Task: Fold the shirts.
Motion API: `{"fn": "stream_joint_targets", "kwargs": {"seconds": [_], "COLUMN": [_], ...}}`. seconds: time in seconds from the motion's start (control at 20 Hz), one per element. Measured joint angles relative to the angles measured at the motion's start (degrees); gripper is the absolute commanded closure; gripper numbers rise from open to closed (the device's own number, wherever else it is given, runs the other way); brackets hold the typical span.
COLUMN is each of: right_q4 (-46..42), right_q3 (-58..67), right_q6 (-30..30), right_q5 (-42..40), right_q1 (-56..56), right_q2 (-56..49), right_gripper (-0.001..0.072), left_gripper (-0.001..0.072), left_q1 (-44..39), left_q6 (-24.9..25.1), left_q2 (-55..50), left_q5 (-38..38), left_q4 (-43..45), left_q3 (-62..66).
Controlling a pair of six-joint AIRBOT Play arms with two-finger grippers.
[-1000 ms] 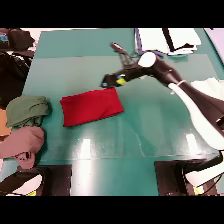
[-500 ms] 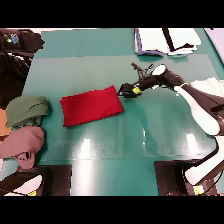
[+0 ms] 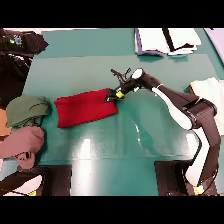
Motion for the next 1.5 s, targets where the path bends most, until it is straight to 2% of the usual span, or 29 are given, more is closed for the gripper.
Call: {"fn": "stream_joint_targets", "kwargs": {"seconds": [0.25,0.5,0.7,0.9,1.05,1.3,1.5], "right_q4": [-8.3,-19.2,-22.9,-23.5,-21.7,-16.2,-14.9], "right_q3": [2.7,3.2,3.3,3.3,3.3,4.6,10.6], "right_q6": [0.9,4.1,5.0,5.4,5.5,5.5,5.4], "right_q5": [0.7,3.2,4.0,5.1,5.3,2.8,3.4], "right_q1": [-9.4,-27.7,-44.4,-57.5,-63.3,-66.4,-66.6], "right_q2": [7.6,18.0,22.8,24.3,24.7,26.6,27.5], "right_gripper": [0.0691,0.0691,0.0692,0.0691,0.0692,0.0692,0.0692], "left_gripper": [0.0684,0.0683,0.0683,0.0683,0.0683,0.0683,0.0683], "left_q1": [-6.9,-13.9,-15.9,-16.4,-16.5,-16.6,-16.6], "left_q6": [0.0,0.0,-0.2,-0.5,-1.4,-1.9,-1.9], "left_q2": [0.0,0.0,0.0,0.0,0.0,0.0,0.0], "left_q5": [0.6,2.3,3.1,3.3,3.5,3.5,3.3], "left_q4": [-1.4,-1.5,-2.1,-2.5,-2.5,-2.7,-2.7], "left_q3": [0.0,0.0,0.0,0.0,0.0,0.0,0.0]}}
